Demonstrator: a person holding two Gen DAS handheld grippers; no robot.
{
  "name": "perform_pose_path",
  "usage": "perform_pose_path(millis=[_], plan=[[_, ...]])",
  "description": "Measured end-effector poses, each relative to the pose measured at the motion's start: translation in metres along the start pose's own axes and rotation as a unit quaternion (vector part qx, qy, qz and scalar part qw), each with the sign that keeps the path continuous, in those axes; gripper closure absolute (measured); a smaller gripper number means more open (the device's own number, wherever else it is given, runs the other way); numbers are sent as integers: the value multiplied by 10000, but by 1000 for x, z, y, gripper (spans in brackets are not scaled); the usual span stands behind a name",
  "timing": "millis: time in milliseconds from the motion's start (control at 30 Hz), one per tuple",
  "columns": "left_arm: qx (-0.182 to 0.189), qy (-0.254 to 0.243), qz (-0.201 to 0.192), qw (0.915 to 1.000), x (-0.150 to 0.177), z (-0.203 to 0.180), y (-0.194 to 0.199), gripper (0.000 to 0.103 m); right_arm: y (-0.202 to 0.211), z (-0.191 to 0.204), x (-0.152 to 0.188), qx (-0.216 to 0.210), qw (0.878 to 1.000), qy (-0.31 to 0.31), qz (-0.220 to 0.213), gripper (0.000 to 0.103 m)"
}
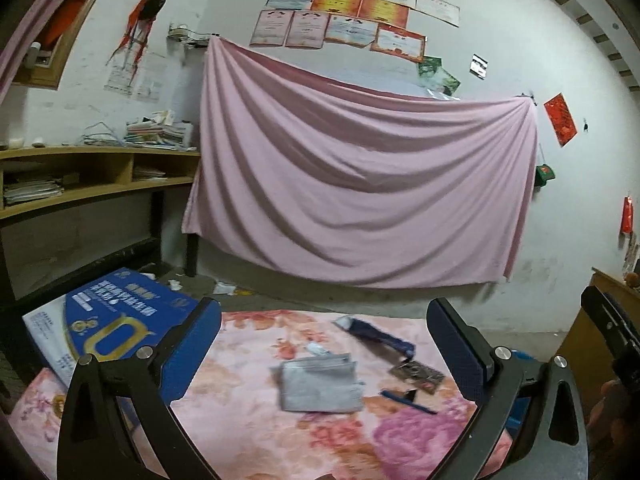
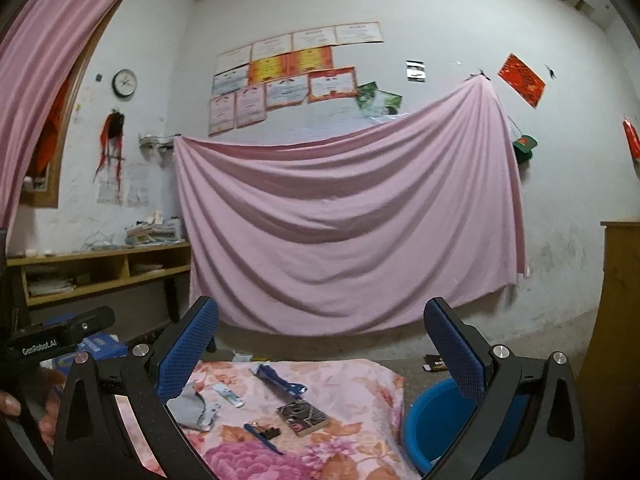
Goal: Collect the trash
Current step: 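Move both tools back over the bed toward the grey mask and blue pen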
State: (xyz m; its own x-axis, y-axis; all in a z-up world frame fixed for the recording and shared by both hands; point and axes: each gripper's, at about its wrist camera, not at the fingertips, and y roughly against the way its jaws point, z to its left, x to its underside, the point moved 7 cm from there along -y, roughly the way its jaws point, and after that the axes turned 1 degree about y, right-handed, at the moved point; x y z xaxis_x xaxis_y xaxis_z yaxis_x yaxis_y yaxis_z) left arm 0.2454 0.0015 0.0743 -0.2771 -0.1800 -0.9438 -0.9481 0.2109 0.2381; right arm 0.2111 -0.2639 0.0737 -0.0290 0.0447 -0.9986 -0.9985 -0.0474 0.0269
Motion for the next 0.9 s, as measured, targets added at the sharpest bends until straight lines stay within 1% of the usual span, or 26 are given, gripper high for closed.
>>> perform_pose_path(millis=[200,333,433,500,733,833,900], plan=[[-33,-58,45,10000,15,13,-4,2,-12,21,17,-157,9995,188,175,0],[10,-147,287,9995,30,14,-17,2,-22,32,34,-259,9983,357,392,0],[159,-153,711,9972,45,16,-32,2,-31,35,47,-355,9963,466,627,0],[184,-100,929,9955,53,18,-41,2,-38,35,57,-399,9942,537,839,0],[150,89,1646,9862,80,24,-71,3,-64,26,89,-596,9832,437,1671,1],[247,177,1918,9810,89,25,-81,4,-76,21,98,-635,9768,373,2011,7],[348,257,2096,9768,94,26,-88,9,-83,20,105,-670,9715,426,2232,14]])
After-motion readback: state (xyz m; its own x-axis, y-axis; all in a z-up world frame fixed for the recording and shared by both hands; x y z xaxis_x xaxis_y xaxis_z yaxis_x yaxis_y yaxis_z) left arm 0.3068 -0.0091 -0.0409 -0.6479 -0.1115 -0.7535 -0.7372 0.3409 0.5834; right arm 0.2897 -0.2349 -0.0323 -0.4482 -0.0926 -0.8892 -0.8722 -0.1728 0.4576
